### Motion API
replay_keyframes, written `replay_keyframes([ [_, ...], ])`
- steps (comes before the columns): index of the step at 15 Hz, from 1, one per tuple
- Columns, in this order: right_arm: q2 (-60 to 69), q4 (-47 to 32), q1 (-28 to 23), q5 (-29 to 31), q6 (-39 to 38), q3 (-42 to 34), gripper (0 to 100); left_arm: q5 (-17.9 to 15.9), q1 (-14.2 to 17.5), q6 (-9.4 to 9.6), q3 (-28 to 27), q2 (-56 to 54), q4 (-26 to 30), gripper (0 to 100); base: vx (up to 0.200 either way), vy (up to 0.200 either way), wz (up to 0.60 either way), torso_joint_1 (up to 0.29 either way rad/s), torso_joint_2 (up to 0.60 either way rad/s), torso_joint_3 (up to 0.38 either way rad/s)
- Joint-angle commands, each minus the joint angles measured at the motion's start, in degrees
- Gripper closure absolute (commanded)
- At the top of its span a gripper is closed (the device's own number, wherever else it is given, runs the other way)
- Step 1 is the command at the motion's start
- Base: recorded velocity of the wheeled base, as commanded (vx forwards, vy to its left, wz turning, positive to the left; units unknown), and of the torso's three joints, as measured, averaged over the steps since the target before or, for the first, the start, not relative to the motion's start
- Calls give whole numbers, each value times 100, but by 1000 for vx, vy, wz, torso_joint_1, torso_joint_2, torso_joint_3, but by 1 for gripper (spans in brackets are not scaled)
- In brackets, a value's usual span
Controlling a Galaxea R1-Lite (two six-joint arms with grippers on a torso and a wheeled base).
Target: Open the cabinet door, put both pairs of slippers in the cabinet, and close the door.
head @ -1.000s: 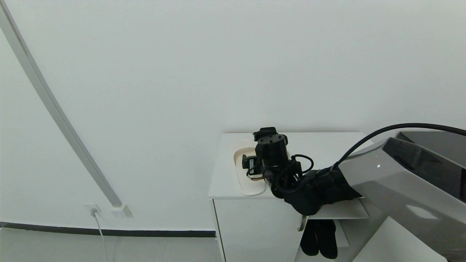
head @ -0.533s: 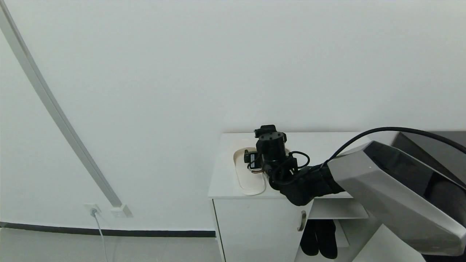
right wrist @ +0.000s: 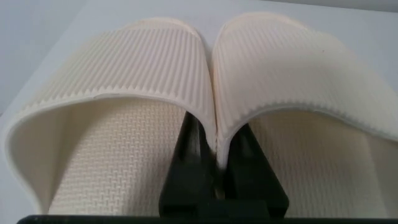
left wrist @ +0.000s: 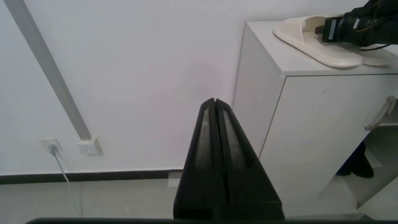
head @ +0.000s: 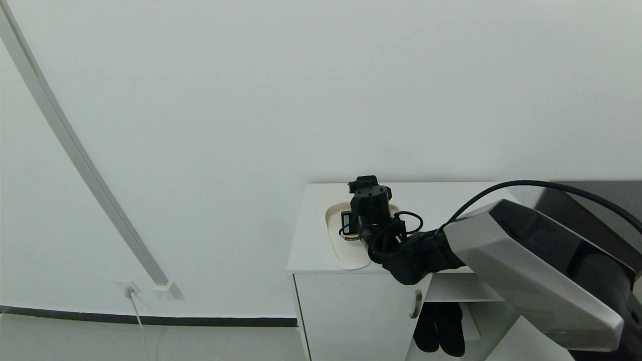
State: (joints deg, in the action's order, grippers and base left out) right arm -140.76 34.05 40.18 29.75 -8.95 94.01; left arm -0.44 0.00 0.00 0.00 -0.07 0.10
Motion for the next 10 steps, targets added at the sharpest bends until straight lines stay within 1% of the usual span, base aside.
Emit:
replay_keyframes([
  [1, 14, -3, -1, 5, -10, -32, 100, 0, 0, 0, 0, 7, -1, 100, 0, 0, 0, 0, 0, 0],
  [2, 111, 23, -1, 14, -19, -120, 100, 0, 0, 0, 0, 7, -1, 100, 0, 0, 0, 0, 0, 0],
  [4, 735, 128, -1, -13, -63, -718, 100, 0, 0, 0, 0, 7, -1, 100, 0, 0, 0, 0, 0, 0],
  [6, 1306, 480, -1, -188, -2, -1518, 100, 0, 0, 0, 0, 7, -1, 100, 0, 0, 0, 0, 0, 0],
  [7, 1851, 770, -1, -417, 95, -2230, 100, -9, 0, 18, 0, 7, -1, 100, 0, 0, 0, 0, 0, 0],
  [8, 2238, 955, -1, -637, 121, -2783, 100, -9, 0, 18, 0, 7, -1, 100, 0, 0, 0, 0, 0, 0],
  [9, 2457, 1042, -10, -804, 130, -3082, 100, -9, 9, 18, 0, 7, -1, 100, 0, 0, 0, 0, 0, 0],
  [10, 3064, 1183, -1, -1296, 148, -3917, 100, -9, 0, 18, 0, 7, -1, 100, 0, 0, 0, 0, 0, 0],
])
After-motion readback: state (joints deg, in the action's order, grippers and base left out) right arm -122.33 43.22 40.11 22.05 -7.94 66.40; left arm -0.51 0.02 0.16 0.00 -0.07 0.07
